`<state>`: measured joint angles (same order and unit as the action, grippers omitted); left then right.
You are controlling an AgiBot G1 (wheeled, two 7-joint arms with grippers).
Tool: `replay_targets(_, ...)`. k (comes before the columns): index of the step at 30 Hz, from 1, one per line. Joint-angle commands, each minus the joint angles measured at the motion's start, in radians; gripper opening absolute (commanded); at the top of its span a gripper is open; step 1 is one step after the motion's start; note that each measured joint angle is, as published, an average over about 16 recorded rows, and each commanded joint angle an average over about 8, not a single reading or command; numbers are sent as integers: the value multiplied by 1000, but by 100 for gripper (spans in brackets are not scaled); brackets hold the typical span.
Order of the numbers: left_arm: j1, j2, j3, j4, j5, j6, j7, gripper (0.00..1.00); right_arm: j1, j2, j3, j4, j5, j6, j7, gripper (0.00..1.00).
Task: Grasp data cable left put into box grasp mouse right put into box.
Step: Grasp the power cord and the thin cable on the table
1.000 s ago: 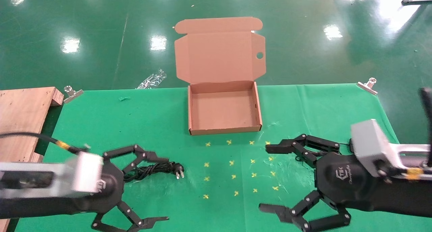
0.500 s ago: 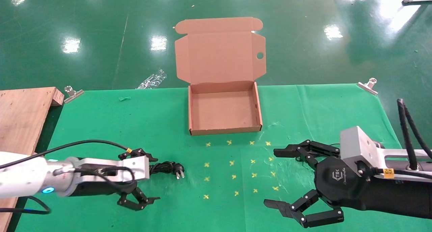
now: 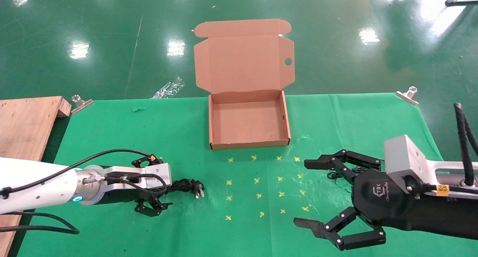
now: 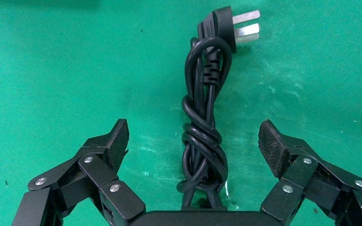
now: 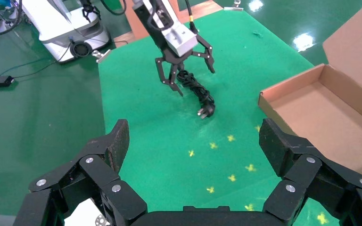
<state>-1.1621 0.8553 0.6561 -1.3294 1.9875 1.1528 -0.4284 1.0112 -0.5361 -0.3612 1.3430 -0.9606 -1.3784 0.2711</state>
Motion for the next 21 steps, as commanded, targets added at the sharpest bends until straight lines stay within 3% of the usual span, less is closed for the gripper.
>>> replay_targets(1,0,8,5,2,20,-4,-16,100,-6,0,5,1,9,2,-9,100)
replay_targets(12,4,36,15,22,63,-19,-55,100,-15,7,-15,3,-33,3,0,100)
replay_targets(21,1,38,15,27,61,-17,-52,100,20,2,-110,-18,-342,81,34,100)
